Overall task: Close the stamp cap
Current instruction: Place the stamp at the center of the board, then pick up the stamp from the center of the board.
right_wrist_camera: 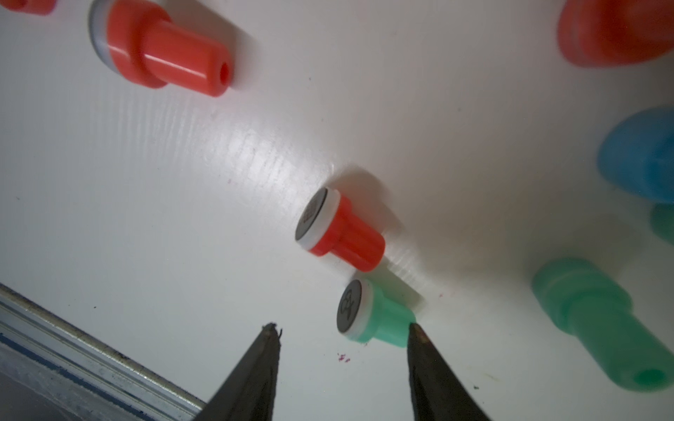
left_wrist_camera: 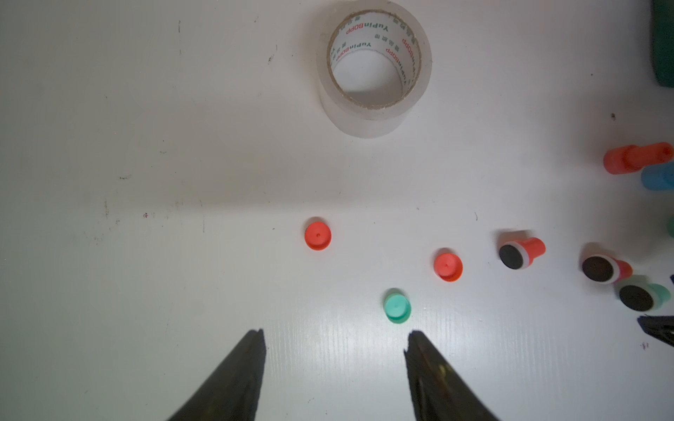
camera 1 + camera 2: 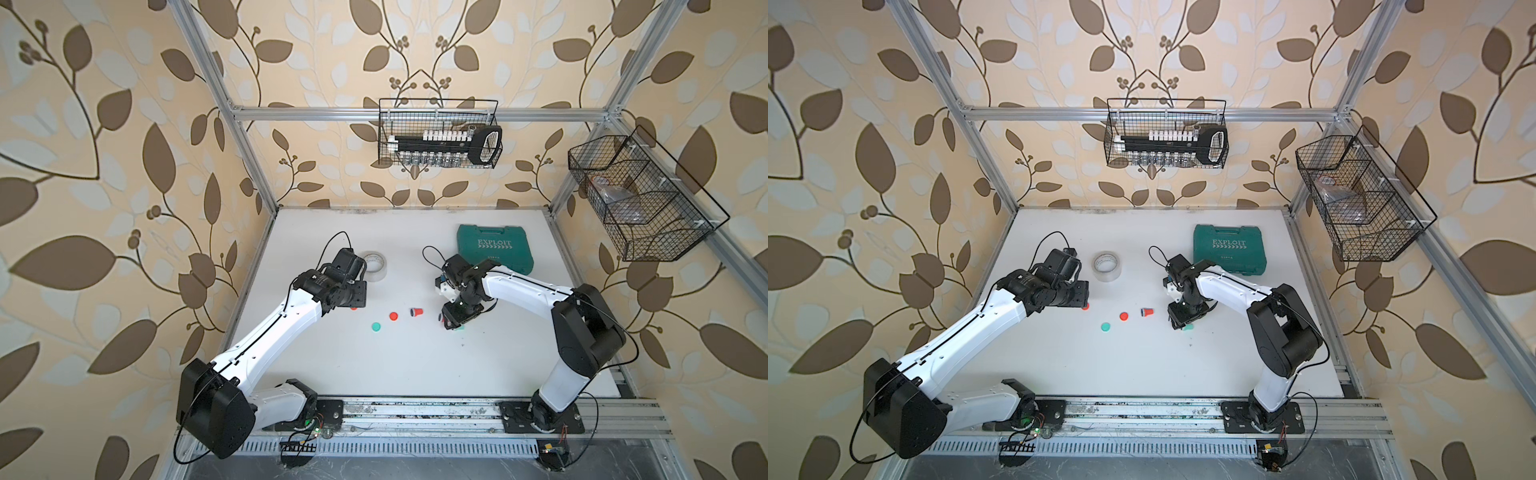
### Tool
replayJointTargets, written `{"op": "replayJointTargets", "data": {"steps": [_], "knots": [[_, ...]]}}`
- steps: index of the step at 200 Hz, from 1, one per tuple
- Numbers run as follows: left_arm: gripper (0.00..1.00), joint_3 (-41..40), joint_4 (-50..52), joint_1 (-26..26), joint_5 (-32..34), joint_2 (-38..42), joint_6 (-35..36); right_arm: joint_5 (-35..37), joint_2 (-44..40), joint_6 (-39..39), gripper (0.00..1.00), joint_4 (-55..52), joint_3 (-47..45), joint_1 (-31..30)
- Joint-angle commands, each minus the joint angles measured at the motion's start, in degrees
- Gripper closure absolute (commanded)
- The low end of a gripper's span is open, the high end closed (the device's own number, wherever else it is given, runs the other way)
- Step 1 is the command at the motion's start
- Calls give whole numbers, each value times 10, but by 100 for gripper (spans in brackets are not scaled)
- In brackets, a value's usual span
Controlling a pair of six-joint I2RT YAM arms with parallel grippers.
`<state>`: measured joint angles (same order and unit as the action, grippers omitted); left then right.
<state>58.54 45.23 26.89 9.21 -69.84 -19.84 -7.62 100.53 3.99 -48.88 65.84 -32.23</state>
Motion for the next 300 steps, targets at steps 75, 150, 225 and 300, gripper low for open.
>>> {"op": "replayJointTargets", "data": {"steps": [75, 150, 225, 300], "knots": [[36, 20, 3, -4, -2, -1, 6, -5, -5, 11, 47, 7, -31, 1], [36, 19, 4, -4, -2, 0, 8, -10, -32, 52, 54, 16, -57, -5], [36, 19, 4, -4, -7, 0, 6, 5, -25, 69, 61, 30, -71, -25], [36, 17, 4, -4, -8, -1, 5, 21, -27, 89, 71, 48, -93, -39]]}}
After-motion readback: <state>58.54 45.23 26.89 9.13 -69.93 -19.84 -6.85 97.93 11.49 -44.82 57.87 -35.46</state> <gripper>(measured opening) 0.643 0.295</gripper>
